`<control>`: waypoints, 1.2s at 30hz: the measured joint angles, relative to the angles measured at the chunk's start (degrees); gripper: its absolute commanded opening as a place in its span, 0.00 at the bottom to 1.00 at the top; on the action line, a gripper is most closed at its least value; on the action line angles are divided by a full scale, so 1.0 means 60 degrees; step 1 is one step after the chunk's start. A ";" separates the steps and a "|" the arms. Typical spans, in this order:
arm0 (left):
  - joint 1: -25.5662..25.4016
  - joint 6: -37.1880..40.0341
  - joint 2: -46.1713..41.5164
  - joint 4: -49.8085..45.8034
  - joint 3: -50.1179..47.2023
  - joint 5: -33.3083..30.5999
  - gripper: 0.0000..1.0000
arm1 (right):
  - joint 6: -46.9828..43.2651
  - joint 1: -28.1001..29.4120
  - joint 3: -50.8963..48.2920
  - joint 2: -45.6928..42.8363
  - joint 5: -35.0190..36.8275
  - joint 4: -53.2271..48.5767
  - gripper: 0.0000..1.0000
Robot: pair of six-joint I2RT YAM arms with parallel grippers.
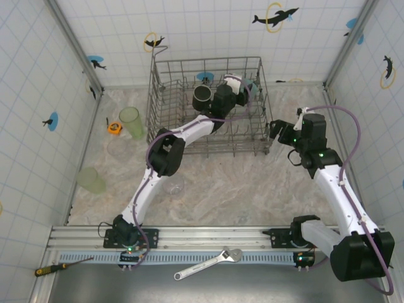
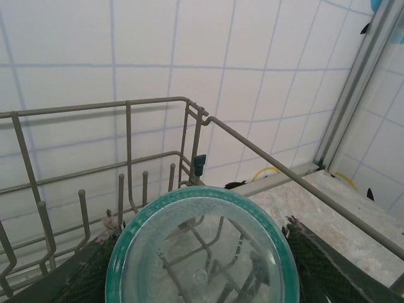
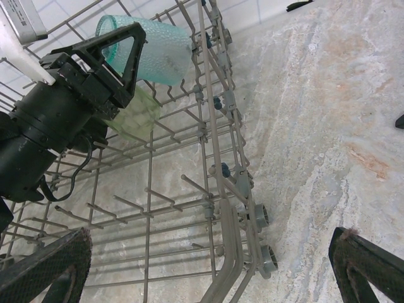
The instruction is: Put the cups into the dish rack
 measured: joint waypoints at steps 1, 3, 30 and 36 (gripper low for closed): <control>0.0000 -0.0004 -0.0004 0.0007 -0.0015 -0.0007 0.00 | 0.0000 -0.0015 0.0000 0.0000 0.0000 0.0000 1.00; 0.0000 -0.0004 -0.0007 0.0015 -0.0022 -0.0007 0.08 | -0.0007 -0.0062 0.0000 0.0000 -0.0040 -0.0004 1.00; 0.0095 -0.0295 0.0117 0.0222 0.0084 -0.0361 0.87 | -0.0073 -0.0390 0.0000 0.0000 -0.0408 -0.0029 1.00; 0.0091 -0.0954 0.0120 0.0437 0.0084 0.0175 0.86 | -0.0073 -0.0495 0.0000 0.0000 -0.0510 -0.0029 1.00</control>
